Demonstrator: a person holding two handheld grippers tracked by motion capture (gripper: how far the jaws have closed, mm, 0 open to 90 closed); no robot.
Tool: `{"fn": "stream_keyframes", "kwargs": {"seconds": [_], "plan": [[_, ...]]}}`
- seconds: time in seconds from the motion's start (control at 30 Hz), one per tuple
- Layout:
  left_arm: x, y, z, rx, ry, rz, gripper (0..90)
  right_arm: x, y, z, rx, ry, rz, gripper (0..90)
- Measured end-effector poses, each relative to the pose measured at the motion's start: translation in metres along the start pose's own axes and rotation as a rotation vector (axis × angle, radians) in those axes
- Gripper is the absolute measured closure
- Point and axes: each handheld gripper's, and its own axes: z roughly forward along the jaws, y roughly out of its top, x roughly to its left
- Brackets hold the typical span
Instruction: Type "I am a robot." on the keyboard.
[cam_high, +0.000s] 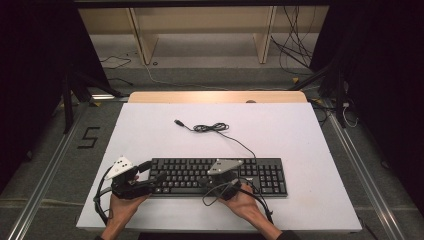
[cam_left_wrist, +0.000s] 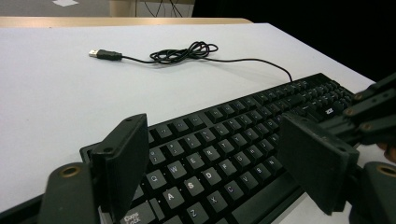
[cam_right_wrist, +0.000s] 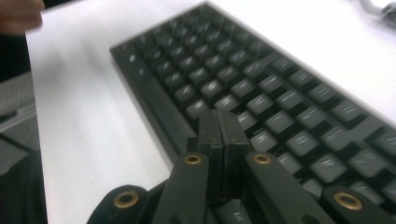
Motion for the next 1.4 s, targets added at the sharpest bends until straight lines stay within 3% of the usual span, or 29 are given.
{"fn": "stream_keyframes", "kwargs": {"seconds": [0.17, 0.2, 0.3, 0.37, 0.53, 0.77, 0.93, 1.4], "plan": [[0.000, 0.000, 0.001, 0.004, -0.001, 0.003, 24.7, -0.008, 0.002, -0.013, -0.056, -0.001, 0.029, 74.2], [0.000, 0.000, 0.001, 0.005, -0.001, 0.003, 24.8, -0.009, 0.002, -0.015, -0.061, -0.001, 0.034, 69.6], [0.000, 0.000, 0.001, 0.009, -0.001, 0.002, 24.7, -0.011, 0.003, -0.018, -0.071, 0.005, 0.041, 66.7], [0.000, 0.000, 0.001, 0.011, 0.000, 0.003, 24.8, -0.012, 0.003, -0.019, -0.076, 0.007, 0.045, 56.8], [0.000, -0.001, 0.002, 0.016, 0.001, -0.001, 24.9, -0.012, 0.005, -0.024, -0.096, 0.006, 0.061, 45.6], [0.001, -0.001, 0.002, 0.031, -0.006, 0.008, 29.7, -0.015, 0.005, -0.033, -0.120, -0.020, 0.075, 36.5], [0.002, -0.002, 0.003, 0.059, 0.006, 0.016, 44.0, -0.016, 0.004, -0.040, -0.140, -0.038, 0.084, 33.1], [0.010, -0.009, 0.017, 0.210, 0.059, 0.007, 83.9, -0.019, 0.000, -0.054, -0.167, -0.061, 0.096, 31.0]]}}
